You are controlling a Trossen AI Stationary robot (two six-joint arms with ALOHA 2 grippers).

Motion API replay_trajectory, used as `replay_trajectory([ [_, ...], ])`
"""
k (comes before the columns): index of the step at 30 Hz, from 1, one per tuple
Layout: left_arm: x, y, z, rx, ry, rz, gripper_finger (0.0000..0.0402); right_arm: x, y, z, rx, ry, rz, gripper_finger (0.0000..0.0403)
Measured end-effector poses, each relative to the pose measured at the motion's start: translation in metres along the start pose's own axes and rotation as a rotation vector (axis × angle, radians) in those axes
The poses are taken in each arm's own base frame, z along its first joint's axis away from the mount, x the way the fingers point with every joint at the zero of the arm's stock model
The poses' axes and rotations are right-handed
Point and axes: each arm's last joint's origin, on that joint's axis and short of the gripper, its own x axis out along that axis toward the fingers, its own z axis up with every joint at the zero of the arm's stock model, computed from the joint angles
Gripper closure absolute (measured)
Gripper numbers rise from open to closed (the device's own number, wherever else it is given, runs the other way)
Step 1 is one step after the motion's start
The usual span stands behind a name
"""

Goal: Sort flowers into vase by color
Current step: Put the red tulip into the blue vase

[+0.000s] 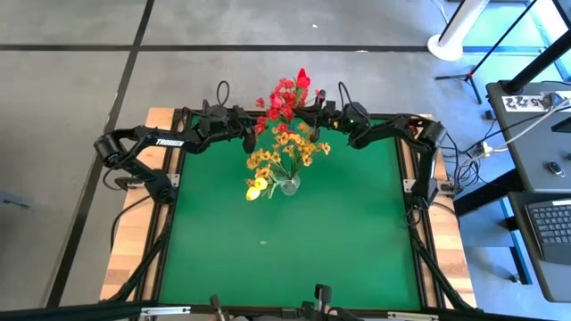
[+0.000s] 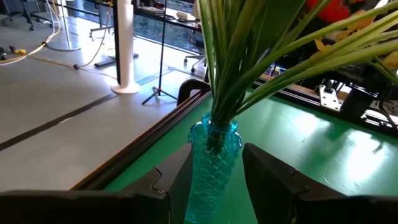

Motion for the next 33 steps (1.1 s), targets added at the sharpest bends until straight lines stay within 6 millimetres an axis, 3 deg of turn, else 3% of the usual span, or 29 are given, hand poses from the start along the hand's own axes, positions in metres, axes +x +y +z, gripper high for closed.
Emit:
replay_trajectory([
  [9,0.000,0.000,0.000,-0.008,0.000,0.000,0.0264,-0.002,0.000,-0.020,0.021,0.032,-0.007,0.0403],
  [17,0.000,0.000,0.000,-0.008,0.000,0.005,0.0264,-0.004,0.000,-0.034,0.068,0.165,0.012,0.0403],
  [33,0.000,0.001,0.000,-0.009,-0.001,0.023,0.0264,-0.006,0.000,-0.045,0.103,0.273,-0.009,0.0403],
])
